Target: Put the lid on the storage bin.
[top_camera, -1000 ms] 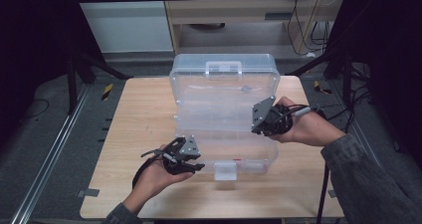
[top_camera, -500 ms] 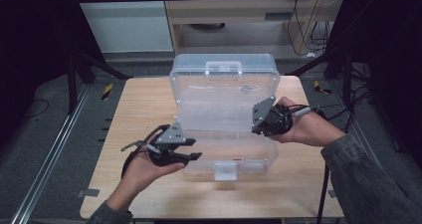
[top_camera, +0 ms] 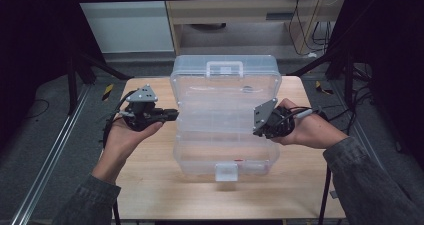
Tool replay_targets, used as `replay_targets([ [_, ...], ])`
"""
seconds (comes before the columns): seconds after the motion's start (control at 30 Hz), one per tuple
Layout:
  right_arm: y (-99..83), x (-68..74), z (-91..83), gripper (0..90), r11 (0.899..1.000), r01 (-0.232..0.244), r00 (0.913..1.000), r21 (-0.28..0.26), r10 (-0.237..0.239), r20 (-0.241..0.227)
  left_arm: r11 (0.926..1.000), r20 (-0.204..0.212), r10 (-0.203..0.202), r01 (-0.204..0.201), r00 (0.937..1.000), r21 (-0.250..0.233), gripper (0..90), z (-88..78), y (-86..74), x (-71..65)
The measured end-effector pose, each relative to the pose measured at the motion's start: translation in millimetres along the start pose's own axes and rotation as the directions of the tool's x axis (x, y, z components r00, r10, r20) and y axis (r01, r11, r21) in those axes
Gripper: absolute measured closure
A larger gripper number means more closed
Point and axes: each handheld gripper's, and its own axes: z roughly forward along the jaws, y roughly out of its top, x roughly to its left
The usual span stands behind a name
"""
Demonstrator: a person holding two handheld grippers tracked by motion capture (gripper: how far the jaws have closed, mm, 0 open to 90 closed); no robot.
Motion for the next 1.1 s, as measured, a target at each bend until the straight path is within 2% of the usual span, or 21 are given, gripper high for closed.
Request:
replay_targets([
  [0.17,-0.1,1.5,0.7,84.4,1.0,-0.001,1.0,-0.002,0.001,-0.004,0.9995,0.014,-0.019,0.019,0.9997,0.027,89.3,4.4,3.0,5.9],
  [0.43,-0.5,3.6,1.0,84.2,1.0,0.007,1.0,0.002,-0.007,0.0,0.9985,0.012,-0.052,0.052,0.9986,0.016,89.6,4.6,16.0,11.1],
  [0.6,-2.1,5.6,1.5,84.2,1.0,0.003,1.0,-0.004,-0.003,-0.004,0.9983,0.006,-0.056,0.056,0.9984,0.014,89.5,5.5,20.7,13.1],
  [0.83,-3.3,9.2,2.4,84.0,1.0,0.009,0.9999,-0.003,-0.009,-0.005,0.9968,0.005,-0.077,0.077,0.997,0.023,89.5,8.9,21.1,16.5],
  [1.1,-3.8,12.0,3.6,83.5,1.0,0.011,0.9999,0.003,-0.011,-0.014,0.9948,0.001,-0.101,0.101,0.9949,0.008,89.5,8.7,21.6,19.7],
])
